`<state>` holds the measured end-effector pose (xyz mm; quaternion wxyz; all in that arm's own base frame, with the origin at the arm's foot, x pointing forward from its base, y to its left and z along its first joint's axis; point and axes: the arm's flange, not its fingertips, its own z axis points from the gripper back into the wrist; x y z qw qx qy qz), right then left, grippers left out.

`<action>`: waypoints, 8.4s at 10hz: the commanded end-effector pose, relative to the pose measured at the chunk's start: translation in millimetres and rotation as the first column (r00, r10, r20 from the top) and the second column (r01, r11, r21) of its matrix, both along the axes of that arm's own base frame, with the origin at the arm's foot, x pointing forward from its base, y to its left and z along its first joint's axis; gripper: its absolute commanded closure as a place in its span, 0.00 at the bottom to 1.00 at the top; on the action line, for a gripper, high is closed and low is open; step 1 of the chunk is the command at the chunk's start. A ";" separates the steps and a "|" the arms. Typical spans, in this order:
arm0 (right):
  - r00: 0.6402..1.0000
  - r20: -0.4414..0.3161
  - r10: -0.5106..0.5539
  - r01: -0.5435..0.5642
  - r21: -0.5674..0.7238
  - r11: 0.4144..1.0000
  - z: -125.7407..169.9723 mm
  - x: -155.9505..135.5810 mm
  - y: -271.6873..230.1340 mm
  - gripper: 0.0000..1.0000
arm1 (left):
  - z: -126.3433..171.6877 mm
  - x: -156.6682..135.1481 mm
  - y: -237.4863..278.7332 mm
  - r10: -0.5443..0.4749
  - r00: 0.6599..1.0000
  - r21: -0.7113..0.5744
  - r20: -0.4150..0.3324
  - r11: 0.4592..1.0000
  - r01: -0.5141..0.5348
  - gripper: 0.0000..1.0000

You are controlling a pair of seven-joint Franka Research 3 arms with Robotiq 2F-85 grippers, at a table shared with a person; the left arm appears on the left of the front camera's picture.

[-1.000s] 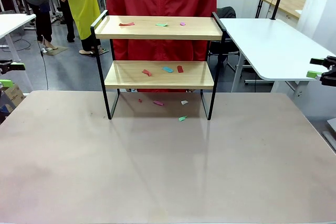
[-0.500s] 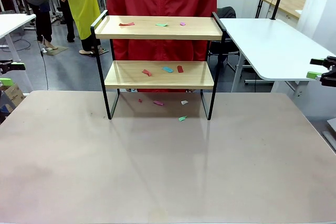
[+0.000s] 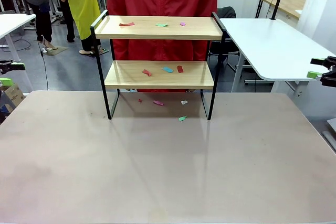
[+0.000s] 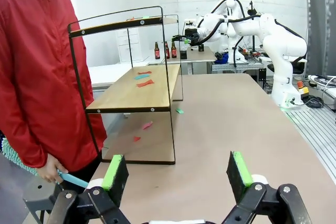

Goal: Clean the shelf.
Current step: Pick up the Duster handed by the human, then clean the specific section of the Shelf indicated by the human with the Duster.

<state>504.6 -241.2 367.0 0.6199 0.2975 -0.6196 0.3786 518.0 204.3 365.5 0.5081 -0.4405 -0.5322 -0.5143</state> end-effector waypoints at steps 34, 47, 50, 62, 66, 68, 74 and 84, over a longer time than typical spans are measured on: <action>1.000 -0.014 0.000 0.000 -0.011 1.000 2.9 0.4 1.7 0.00 | 226.7 -113.2 -196.3 0.768 0.638 0.648 0.062 0.455 -0.611 0.00; 1.000 -0.014 0.000 0.000 -0.011 1.000 2.9 0.4 1.7 0.00 | 246.0 -108.5 -292.2 0.918 0.393 0.791 0.057 0.199 -0.578 0.00; 1.000 -0.014 0.000 0.000 -0.011 1.000 2.9 0.4 1.7 0.00 | 224.1 -92.8 -302.8 0.940 0.330 0.757 0.081 0.158 -0.634 0.00; 1.000 -0.014 0.000 0.000 -0.011 1.000 2.9 0.4 1.7 0.00 | 197.1 -53.8 -294.1 0.967 0.254 0.800 0.013 0.142 -0.582 1.00; 1.000 -0.014 0.000 0.000 -0.011 1.000 2.9 0.4 1.7 0.00 | 196.6 -52.0 -294.8 0.977 0.210 0.798 -0.033 0.152 -0.583 1.00; 1.000 -0.014 0.000 0.000 -0.011 1.000 2.9 0.4 1.7 0.00 | 197.8 -53.8 -293.5 0.987 0.161 0.791 -0.030 0.122 -0.600 1.00; 1.000 -0.014 0.000 0.000 -0.011 1.000 2.9 0.4 1.7 0.00 | 195.3 -54.0 -289.7 0.987 0.160 0.795 -0.032 0.122 -0.594 1.00; 1.000 -0.014 0.000 0.000 -0.011 1.000 2.9 0.4 1.7 0.00 | 228.9 -63.2 -257.9 0.974 0.226 0.811 0.015 0.120 -0.573 0.87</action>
